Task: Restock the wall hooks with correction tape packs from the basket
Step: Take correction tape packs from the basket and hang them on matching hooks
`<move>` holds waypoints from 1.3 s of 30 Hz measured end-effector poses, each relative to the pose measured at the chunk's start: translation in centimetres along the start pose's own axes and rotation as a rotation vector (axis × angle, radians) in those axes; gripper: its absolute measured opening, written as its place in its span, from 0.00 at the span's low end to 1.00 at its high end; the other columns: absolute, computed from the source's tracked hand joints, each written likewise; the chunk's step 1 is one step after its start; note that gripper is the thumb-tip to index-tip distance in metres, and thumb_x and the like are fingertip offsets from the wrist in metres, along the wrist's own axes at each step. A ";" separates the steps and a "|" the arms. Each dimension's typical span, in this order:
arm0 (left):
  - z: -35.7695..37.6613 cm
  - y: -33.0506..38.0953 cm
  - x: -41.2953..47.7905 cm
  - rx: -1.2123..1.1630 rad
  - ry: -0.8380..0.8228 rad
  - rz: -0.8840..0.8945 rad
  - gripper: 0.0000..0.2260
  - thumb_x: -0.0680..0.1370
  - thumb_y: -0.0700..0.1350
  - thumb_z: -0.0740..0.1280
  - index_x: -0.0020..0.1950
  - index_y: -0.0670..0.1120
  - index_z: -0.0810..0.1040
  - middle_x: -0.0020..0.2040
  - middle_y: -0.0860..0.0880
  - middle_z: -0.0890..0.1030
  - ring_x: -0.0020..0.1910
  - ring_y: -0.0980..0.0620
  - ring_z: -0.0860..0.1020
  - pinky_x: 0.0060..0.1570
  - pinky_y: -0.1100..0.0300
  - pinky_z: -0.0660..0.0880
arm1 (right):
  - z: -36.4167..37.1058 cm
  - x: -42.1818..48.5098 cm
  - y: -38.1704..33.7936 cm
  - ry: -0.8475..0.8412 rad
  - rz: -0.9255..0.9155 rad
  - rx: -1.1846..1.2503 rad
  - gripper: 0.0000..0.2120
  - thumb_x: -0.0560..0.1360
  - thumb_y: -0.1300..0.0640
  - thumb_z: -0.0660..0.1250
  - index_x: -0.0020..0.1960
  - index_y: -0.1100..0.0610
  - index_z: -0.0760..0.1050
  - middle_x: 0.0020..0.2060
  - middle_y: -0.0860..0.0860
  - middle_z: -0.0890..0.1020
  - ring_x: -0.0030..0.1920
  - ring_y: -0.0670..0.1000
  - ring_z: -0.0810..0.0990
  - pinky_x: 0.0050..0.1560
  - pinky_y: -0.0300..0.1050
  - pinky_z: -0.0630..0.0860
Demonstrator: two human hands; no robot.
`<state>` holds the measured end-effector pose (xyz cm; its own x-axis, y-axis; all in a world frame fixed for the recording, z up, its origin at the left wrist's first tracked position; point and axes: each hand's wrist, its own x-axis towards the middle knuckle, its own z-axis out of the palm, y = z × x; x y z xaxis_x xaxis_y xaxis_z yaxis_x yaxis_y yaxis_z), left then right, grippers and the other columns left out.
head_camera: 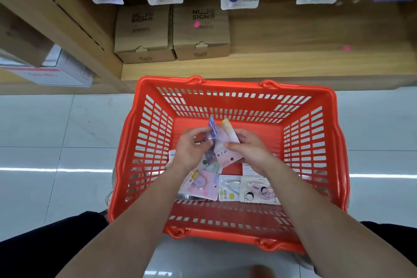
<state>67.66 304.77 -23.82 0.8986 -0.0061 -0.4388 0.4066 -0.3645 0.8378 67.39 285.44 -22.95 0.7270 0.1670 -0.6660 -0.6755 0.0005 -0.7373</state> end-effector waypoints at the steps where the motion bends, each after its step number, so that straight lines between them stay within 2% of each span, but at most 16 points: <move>1: -0.1 -0.1 0.2 -0.020 0.007 -0.005 0.15 0.76 0.35 0.74 0.60 0.49 0.84 0.60 0.47 0.80 0.56 0.44 0.82 0.49 0.67 0.79 | -0.1 0.1 0.0 0.017 0.002 0.013 0.17 0.76 0.67 0.73 0.62 0.57 0.75 0.51 0.53 0.86 0.44 0.52 0.85 0.38 0.46 0.80; 4: 0.0 -0.1 0.5 -0.089 -0.007 -0.097 0.24 0.75 0.36 0.76 0.69 0.49 0.76 0.61 0.50 0.80 0.53 0.47 0.81 0.42 0.65 0.78 | -0.4 0.3 0.1 0.025 -0.033 0.011 0.16 0.75 0.65 0.74 0.59 0.53 0.76 0.46 0.52 0.86 0.42 0.54 0.85 0.38 0.50 0.81; 6: 0.3 -0.1 0.8 -0.085 -0.002 -0.148 0.29 0.75 0.38 0.77 0.74 0.45 0.72 0.63 0.49 0.80 0.53 0.50 0.79 0.46 0.62 0.77 | -0.6 0.6 0.0 0.015 -0.061 0.027 0.15 0.76 0.63 0.74 0.59 0.49 0.78 0.46 0.53 0.87 0.42 0.54 0.86 0.40 0.51 0.82; 9: 0.4 -0.5 1.4 -0.038 0.011 -0.133 0.20 0.74 0.41 0.78 0.65 0.47 0.79 0.58 0.47 0.83 0.53 0.50 0.79 0.52 0.59 0.76 | -1.1 0.7 -0.1 0.002 -0.082 -0.008 0.12 0.78 0.62 0.72 0.58 0.49 0.81 0.45 0.50 0.87 0.42 0.49 0.85 0.41 0.48 0.82; 11: 0.5 -0.6 1.6 -0.030 0.029 -0.126 0.16 0.73 0.42 0.79 0.58 0.49 0.80 0.53 0.49 0.82 0.53 0.52 0.78 0.48 0.68 0.73 | -1.6 0.8 0.0 -0.018 -0.086 -0.114 0.11 0.78 0.62 0.72 0.57 0.50 0.83 0.41 0.46 0.86 0.38 0.44 0.83 0.36 0.39 0.78; 13: 0.3 -0.7 1.7 0.044 0.051 -0.072 0.12 0.72 0.42 0.79 0.53 0.48 0.82 0.55 0.49 0.80 0.52 0.56 0.77 0.48 0.74 0.70 | -2.1 0.9 0.1 -0.061 -0.092 -0.232 0.10 0.77 0.63 0.73 0.55 0.51 0.85 0.42 0.46 0.85 0.39 0.43 0.80 0.37 0.37 0.74; 16: 0.3 -1.5 2.0 0.083 -0.029 -0.068 0.10 0.72 0.41 0.80 0.46 0.50 0.81 0.54 0.51 0.81 0.54 0.50 0.79 0.55 0.57 0.77 | -2.5 0.8 0.1 -0.124 -0.055 -0.252 0.09 0.72 0.61 0.79 0.51 0.53 0.86 0.45 0.48 0.87 0.43 0.44 0.83 0.43 0.39 0.76; 19: 0.5 -1.5 1.8 0.053 -0.062 -0.143 0.14 0.71 0.44 0.81 0.48 0.55 0.79 0.54 0.53 0.82 0.53 0.47 0.83 0.51 0.44 0.83 | -2.8 0.7 0.2 -0.109 -0.035 -0.243 0.09 0.70 0.61 0.80 0.49 0.55 0.84 0.45 0.49 0.87 0.41 0.44 0.85 0.42 0.39 0.79; 23: 0.8 -1.2 1.3 0.121 -0.035 -0.188 0.23 0.72 0.48 0.80 0.61 0.52 0.72 0.52 0.58 0.78 0.48 0.57 0.79 0.44 0.58 0.79 | -2.7 0.8 1.5 -0.063 -0.030 -0.220 0.11 0.73 0.64 0.77 0.55 0.57 0.82 0.49 0.48 0.86 0.44 0.42 0.83 0.37 0.33 0.76; 26: 0.7 -1.9 1.0 0.117 -0.127 -0.217 0.21 0.73 0.48 0.79 0.63 0.50 0.76 0.55 0.50 0.83 0.52 0.51 0.83 0.51 0.51 0.83 | -2.5 0.8 2.5 -0.042 -0.036 -0.267 0.11 0.76 0.63 0.75 0.57 0.54 0.83 0.48 0.45 0.86 0.45 0.40 0.83 0.39 0.33 0.77; 30: 0.0 -2.5 0.7 0.164 -0.276 -0.236 0.29 0.71 0.42 0.81 0.69 0.48 0.74 0.58 0.52 0.80 0.58 0.50 0.81 0.58 0.47 0.81 | -2.8 1.2 3.2 0.000 -0.051 -0.315 0.10 0.77 0.59 0.75 0.58 0.56 0.83 0.52 0.51 0.87 0.51 0.47 0.85 0.49 0.39 0.80; 31: -0.1 -2.6 0.8 0.164 -0.291 -0.226 0.29 0.71 0.41 0.81 0.70 0.48 0.74 0.59 0.52 0.80 0.59 0.49 0.81 0.57 0.49 0.81 | -2.9 1.3 3.3 -0.002 -0.056 -0.319 0.10 0.77 0.57 0.75 0.57 0.57 0.83 0.51 0.52 0.87 0.52 0.50 0.85 0.51 0.44 0.81; 33: -0.1 -2.5 0.8 0.161 -0.293 -0.195 0.28 0.71 0.40 0.80 0.68 0.49 0.74 0.58 0.54 0.79 0.57 0.54 0.80 0.48 0.63 0.81 | -3.2 1.4 3.4 -0.006 -0.058 -0.311 0.10 0.78 0.54 0.74 0.56 0.58 0.84 0.50 0.53 0.88 0.52 0.54 0.86 0.54 0.53 0.81; 35: 0.1 -1.8 0.7 0.176 -0.295 -0.161 0.25 0.72 0.40 0.80 0.65 0.50 0.74 0.55 0.57 0.78 0.52 0.60 0.78 0.39 0.72 0.76 | -3.4 1.3 3.1 -0.020 -0.045 -0.287 0.11 0.80 0.52 0.71 0.54 0.60 0.84 0.49 0.55 0.88 0.50 0.57 0.87 0.53 0.55 0.81; 36: 0.3 -1.7 0.7 0.160 -0.305 -0.157 0.25 0.72 0.41 0.80 0.63 0.51 0.73 0.56 0.57 0.79 0.53 0.60 0.78 0.41 0.71 0.77 | -3.4 1.3 3.0 -0.019 -0.039 -0.272 0.12 0.81 0.51 0.70 0.52 0.60 0.84 0.47 0.55 0.88 0.48 0.56 0.87 0.51 0.55 0.80; 39: 0.7 -1.7 1.0 0.061 -0.341 -0.190 0.25 0.71 0.42 0.81 0.62 0.53 0.73 0.60 0.51 0.82 0.58 0.52 0.81 0.52 0.53 0.82 | -3.3 1.0 2.5 -0.048 -0.002 -0.240 0.18 0.82 0.44 0.65 0.46 0.56 0.83 0.43 0.52 0.87 0.44 0.51 0.85 0.52 0.51 0.78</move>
<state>67.70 304.76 -25.90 0.6977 -0.2388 -0.6754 0.5404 -0.4437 0.7150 66.89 282.41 -25.82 0.7176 0.2142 -0.6627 -0.6216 -0.2320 -0.7482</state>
